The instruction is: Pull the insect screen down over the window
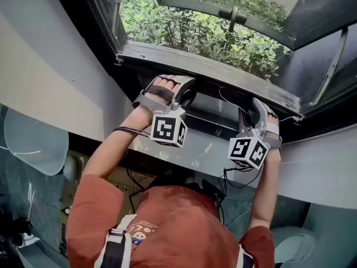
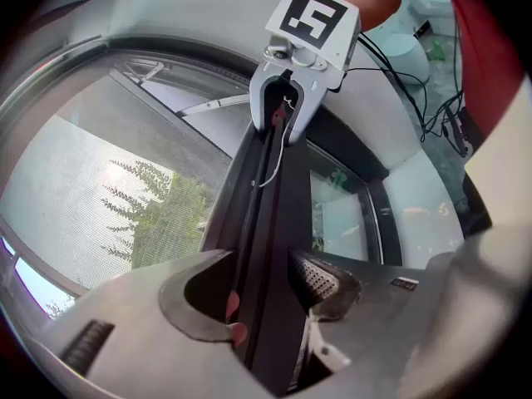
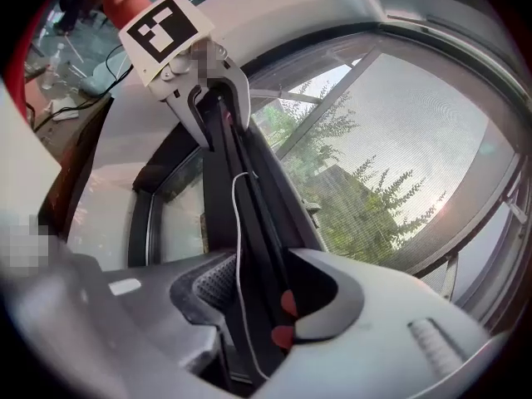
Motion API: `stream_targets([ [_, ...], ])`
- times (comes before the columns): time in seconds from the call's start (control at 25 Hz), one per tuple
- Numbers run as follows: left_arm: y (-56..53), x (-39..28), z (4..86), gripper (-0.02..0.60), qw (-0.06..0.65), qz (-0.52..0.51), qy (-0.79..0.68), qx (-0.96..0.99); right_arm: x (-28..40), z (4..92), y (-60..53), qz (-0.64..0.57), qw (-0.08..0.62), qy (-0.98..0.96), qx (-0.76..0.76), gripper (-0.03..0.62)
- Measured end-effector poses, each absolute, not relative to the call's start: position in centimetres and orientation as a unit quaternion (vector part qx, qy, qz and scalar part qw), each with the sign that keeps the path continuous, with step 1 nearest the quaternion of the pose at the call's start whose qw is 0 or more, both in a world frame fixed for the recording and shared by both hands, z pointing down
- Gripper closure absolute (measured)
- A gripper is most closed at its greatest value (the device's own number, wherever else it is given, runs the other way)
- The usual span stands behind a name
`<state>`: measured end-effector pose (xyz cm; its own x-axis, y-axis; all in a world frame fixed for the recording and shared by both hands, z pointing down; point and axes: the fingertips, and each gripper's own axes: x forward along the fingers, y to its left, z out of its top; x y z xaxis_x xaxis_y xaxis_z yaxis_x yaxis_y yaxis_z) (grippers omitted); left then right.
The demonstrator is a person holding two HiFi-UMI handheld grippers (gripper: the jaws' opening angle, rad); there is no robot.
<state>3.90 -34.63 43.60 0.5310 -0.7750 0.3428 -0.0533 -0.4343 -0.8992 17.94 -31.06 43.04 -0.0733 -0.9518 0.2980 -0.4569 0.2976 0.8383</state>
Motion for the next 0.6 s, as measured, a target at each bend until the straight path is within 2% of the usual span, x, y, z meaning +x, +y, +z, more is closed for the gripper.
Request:
stream_targets([
  [0.2, -34.1, 3.9, 43.2, 0.376, 0.437, -0.362, 0.3, -0.767, 18.2, 42.7, -30.7, -0.285, 0.414, -0.679, 0.536, 0.418],
  [0.6, -32.4, 2.8, 42.7, 0.376, 0.309, -0.252, 0.367, -0.84, 18.7, 41.7, -28.4, -0.261, 0.332, -0.698, 0.578, 0.418],
])
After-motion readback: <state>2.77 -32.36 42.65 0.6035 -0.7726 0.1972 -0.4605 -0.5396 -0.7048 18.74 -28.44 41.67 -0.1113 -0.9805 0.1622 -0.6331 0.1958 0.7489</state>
